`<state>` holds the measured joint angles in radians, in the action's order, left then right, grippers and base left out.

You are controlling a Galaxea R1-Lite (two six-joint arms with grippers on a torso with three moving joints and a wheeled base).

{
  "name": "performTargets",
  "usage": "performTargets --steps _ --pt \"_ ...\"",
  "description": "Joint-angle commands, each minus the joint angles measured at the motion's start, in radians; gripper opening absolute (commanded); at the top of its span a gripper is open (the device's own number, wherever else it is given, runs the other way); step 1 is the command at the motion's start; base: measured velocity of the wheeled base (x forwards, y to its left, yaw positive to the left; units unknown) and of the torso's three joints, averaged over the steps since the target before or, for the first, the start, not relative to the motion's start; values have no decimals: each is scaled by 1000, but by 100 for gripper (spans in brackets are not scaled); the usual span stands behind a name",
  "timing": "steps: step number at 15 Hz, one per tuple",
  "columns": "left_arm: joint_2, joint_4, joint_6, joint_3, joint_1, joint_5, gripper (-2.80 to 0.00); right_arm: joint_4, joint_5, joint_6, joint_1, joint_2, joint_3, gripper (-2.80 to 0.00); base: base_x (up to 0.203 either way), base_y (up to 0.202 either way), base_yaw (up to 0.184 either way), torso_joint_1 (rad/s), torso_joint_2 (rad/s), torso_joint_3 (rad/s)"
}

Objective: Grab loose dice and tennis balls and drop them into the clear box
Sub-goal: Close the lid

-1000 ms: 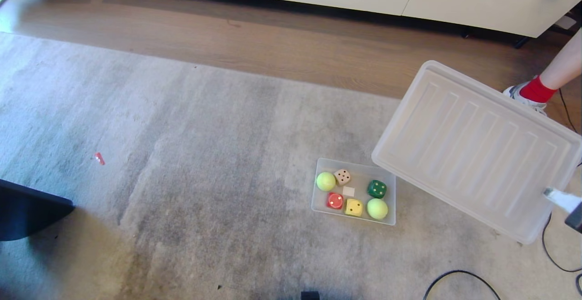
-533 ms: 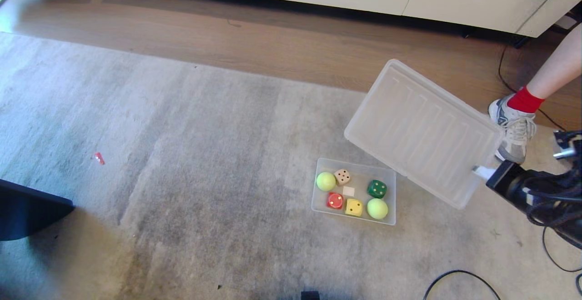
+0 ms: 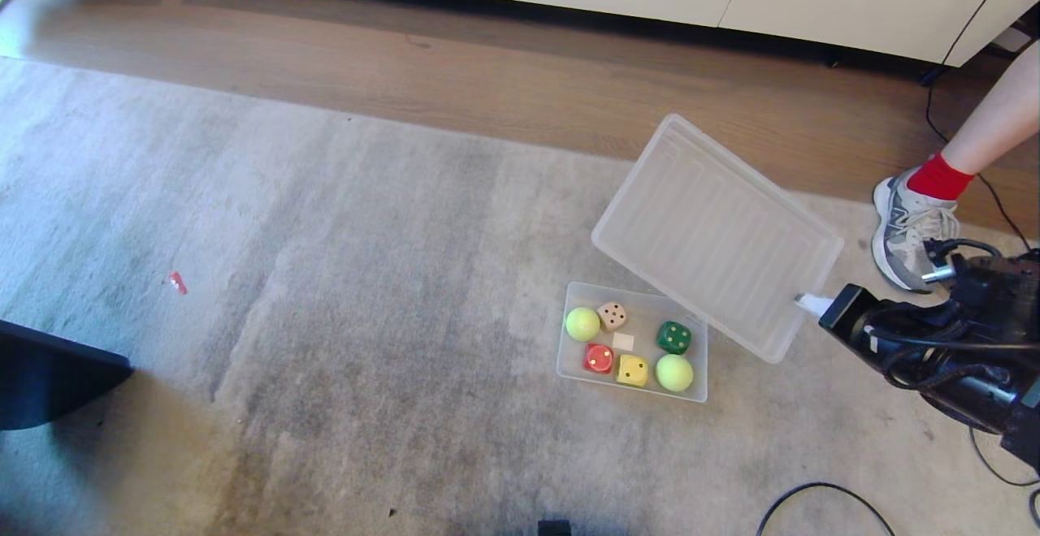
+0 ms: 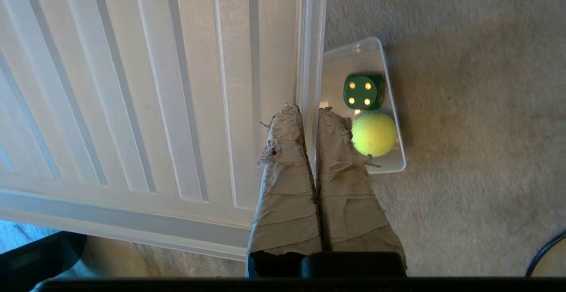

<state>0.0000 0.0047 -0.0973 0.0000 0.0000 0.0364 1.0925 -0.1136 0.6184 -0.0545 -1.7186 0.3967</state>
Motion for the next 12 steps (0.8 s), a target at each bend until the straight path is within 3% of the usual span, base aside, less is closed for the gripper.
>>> performTargets --steps 1,5,12 --pt "0 0 -1 0 0 0 -280 0 -5 -16 8 97 -26 -280 0 0 0 0 0 0" --pt "0 0 -1 0 0 0 -280 -13 -9 -40 10 152 -119 -280 0 0 0 0 0 0" --pt "0 0 2 0 0 0 -280 -14 -3 -43 8 172 -136 -280 0 0 0 0 0 0"
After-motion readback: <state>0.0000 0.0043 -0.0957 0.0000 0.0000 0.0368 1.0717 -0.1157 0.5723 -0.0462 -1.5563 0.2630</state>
